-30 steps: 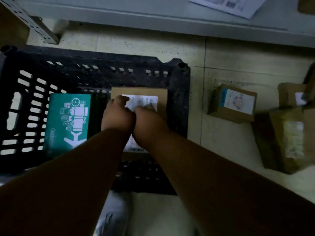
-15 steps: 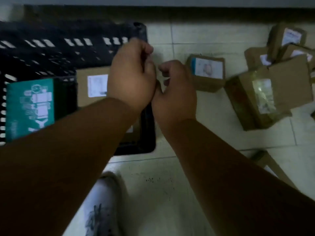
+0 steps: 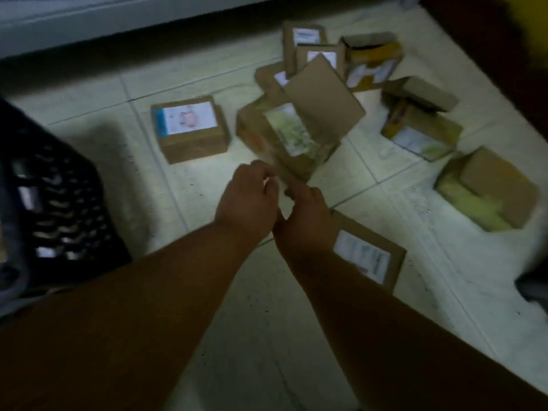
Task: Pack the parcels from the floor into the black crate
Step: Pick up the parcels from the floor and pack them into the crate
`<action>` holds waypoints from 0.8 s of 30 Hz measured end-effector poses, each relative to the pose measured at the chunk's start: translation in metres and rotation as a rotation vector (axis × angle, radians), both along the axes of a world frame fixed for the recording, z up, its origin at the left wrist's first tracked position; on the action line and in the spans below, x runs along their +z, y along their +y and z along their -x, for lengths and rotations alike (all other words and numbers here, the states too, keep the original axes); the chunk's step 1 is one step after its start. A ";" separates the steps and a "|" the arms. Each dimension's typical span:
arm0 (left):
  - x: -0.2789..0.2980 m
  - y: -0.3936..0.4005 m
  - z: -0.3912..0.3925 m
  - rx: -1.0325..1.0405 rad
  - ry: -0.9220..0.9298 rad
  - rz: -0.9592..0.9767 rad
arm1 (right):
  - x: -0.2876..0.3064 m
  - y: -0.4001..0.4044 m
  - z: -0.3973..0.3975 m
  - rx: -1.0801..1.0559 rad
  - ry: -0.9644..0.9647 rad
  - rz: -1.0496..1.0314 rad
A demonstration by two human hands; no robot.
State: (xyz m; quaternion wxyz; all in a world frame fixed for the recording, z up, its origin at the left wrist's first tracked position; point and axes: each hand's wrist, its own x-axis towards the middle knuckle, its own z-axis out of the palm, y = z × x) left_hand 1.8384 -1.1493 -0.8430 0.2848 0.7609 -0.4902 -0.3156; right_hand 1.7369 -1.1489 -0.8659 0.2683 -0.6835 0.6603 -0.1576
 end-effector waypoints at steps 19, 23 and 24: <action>-0.056 0.011 0.140 -0.523 0.034 -0.521 | -0.050 0.022 0.209 -0.481 -0.124 -0.846; -0.070 0.000 0.128 -0.383 0.100 -0.559 | -0.048 0.020 0.209 -0.629 -0.251 -0.840; -0.075 -0.002 0.123 -0.301 0.138 -0.601 | -0.050 0.019 0.208 -0.675 -0.281 -0.823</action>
